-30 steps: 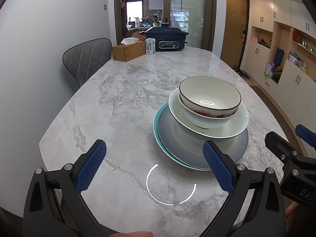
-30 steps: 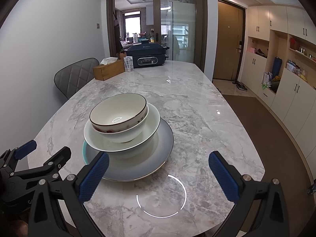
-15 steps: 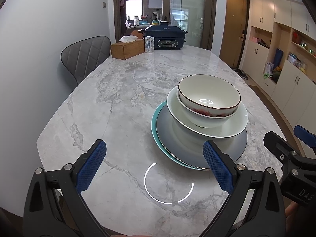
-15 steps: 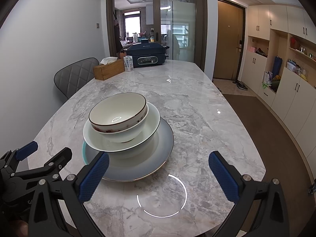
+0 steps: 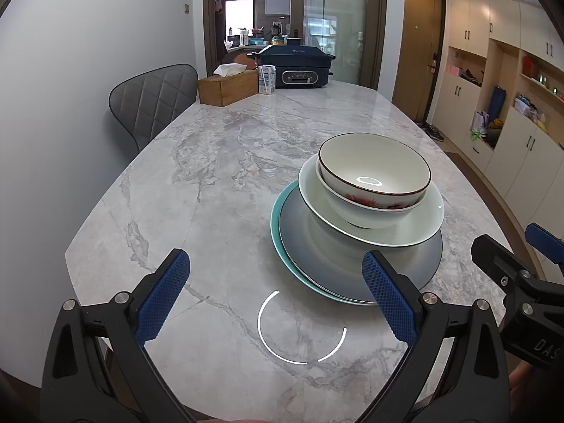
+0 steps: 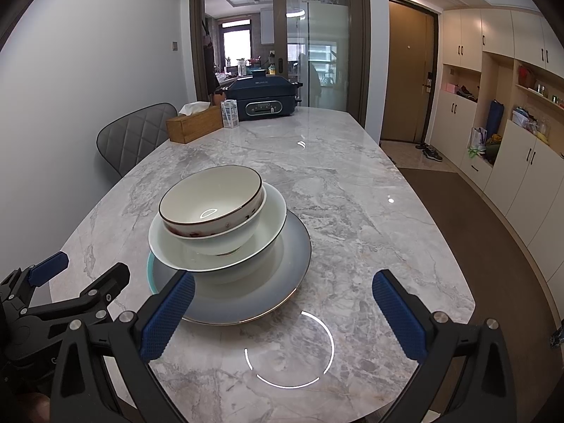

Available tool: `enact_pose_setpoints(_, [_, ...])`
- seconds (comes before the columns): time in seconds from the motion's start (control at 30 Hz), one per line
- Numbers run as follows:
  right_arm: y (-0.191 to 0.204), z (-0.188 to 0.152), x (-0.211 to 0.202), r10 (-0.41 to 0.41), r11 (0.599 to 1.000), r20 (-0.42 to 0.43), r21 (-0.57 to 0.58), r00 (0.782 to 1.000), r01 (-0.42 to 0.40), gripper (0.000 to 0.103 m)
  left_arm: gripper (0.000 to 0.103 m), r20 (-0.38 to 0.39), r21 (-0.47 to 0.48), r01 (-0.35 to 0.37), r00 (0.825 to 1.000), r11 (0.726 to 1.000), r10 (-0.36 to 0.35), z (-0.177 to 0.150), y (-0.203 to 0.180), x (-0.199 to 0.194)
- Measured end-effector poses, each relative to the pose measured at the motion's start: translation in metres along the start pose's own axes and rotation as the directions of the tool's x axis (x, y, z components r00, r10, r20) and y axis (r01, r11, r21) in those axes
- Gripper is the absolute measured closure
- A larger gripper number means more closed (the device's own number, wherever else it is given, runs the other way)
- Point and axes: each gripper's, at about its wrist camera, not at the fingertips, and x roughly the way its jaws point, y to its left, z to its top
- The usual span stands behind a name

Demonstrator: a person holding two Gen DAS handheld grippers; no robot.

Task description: Organize plates and bowls

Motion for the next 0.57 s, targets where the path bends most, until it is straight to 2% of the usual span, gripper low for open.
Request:
enact_pose_setpoints(0.37, [0.0004,0.0001,0.0003,0.001,1.000,-0.001,0.001,1.000,-0.001,0.000,0.004,0.000,0.002,-0.002,1.000,1.000,0.002,-0.0002,-0.0001,0.0027])
enact_pose_setpoints(0.57, [0.0000,0.0002,0.0003,0.001,1.000,0.001,0.002,1.000,-0.001,0.000,0.004,0.027,-0.014,-0.013,1.000,1.000,0.014,-0.0023,0.0013,-0.0004])
